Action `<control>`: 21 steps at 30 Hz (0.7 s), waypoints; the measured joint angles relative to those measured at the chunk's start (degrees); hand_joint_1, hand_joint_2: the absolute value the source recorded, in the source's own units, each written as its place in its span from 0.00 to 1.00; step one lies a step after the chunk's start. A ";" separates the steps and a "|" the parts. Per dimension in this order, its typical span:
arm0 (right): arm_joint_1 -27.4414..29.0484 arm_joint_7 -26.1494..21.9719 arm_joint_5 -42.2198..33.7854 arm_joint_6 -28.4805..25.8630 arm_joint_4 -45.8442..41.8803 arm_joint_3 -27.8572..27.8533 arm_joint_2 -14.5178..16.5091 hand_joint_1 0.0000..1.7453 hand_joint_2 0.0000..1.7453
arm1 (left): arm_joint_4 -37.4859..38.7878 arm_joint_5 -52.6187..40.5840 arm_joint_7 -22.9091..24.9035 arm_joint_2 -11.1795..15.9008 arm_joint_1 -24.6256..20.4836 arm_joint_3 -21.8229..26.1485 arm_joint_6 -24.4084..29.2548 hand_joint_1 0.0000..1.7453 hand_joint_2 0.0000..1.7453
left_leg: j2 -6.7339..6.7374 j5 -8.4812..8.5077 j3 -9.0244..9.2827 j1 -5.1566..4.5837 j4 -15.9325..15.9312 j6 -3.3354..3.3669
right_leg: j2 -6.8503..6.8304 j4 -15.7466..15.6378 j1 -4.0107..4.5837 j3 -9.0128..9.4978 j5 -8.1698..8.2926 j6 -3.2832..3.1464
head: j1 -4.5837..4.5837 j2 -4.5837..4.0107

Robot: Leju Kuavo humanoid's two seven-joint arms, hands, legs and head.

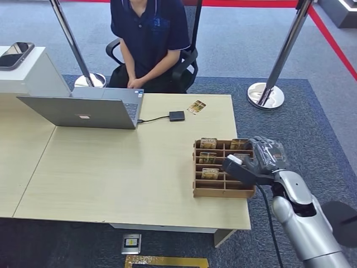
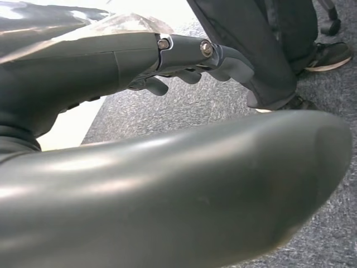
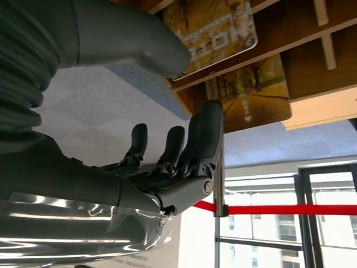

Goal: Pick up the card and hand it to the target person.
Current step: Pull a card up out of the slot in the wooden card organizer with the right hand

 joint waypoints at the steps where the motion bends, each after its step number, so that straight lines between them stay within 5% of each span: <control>1: 0.13 0.09 -0.01 -0.12 0.12 0.05 0.05 0.49 1.00 | 0.02 -0.04 -0.04 0.02 0.01 -0.04 -0.08 0.00 0.00 | 0.01 0.02 -0.02 0.00 0.00 0.00 | -0.01 0.00 0.00 -0.02 0.02 -0.01 | 0.00 0.00; 21: 1.98 1.14 -0.41 -1.83 -0.54 0.45 -0.56 0.51 1.00 | -0.08 0.09 -0.08 0.14 -0.03 0.24 0.28 0.00 0.00 | -0.19 0.02 -0.05 0.00 0.01 0.01 | -0.19 -0.01 0.00 0.01 -0.03 0.00 | 0.00 0.00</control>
